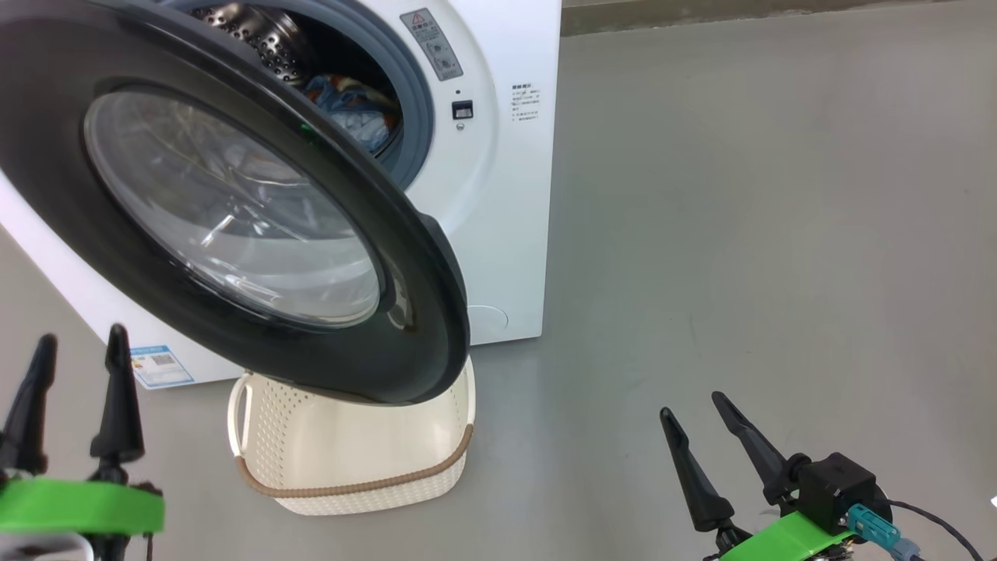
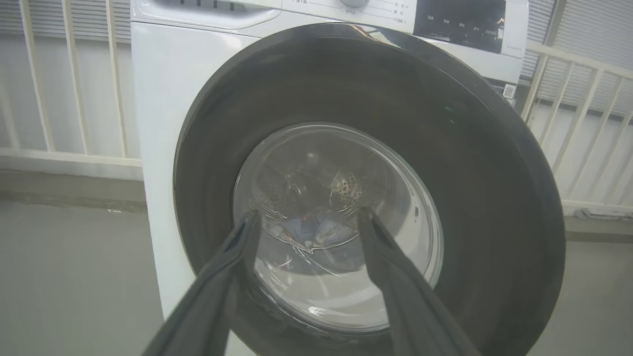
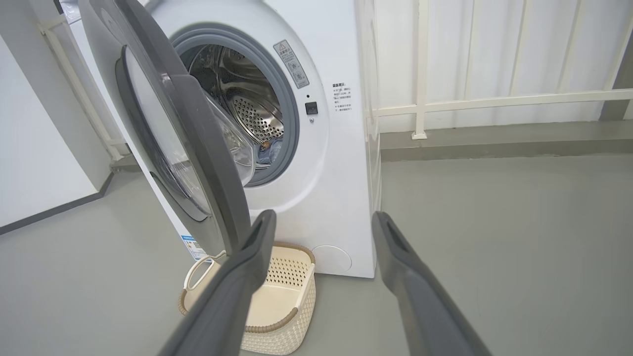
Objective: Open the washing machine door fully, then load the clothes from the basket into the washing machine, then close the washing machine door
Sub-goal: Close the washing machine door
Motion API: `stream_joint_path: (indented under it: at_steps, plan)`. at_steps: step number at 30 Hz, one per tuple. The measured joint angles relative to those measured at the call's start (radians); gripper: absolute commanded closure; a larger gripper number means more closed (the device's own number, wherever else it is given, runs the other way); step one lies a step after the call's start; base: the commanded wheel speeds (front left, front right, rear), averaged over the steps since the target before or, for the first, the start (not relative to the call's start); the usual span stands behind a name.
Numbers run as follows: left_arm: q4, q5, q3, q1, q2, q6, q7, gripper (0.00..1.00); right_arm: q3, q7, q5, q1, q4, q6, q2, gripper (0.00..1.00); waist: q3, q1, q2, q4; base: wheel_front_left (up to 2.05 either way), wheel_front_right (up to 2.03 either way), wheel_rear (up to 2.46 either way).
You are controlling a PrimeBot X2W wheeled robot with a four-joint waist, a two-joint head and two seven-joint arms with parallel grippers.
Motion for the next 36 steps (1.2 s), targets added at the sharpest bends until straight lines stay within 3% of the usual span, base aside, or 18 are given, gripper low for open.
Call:
stream_joint_path:
  at_steps: [7, 16, 36]
  plan:
    - [-0.071, 0.212, 0.057, 0.12, -0.043, 0.055, 0.0, 0.0, -0.007, 0.0, -0.009, 0.011, -0.014, 0.0, 0.002, 0.0, -0.002, 0.0, 0.0, -0.005, 0.0, 0.0, 0.0]
    - [-0.079, 0.312, 0.091, 0.223, -0.136, 0.055, 0.0, 0.0, -0.026, 0.0, -0.016, 0.019, -0.027, 0.0, 0.005, 0.0, -0.003, 0.0, 0.0, -0.001, 0.0, 0.0, 0.0]
    - [-0.029, 0.396, 0.175, 0.285, -0.234, -0.022, 0.0, 0.0, -0.046, 0.0, -0.016, 0.035, -0.031, 0.0, 0.013, 0.0, -0.002, 0.0, 0.0, -0.008, 0.0, 0.0, 0.0]
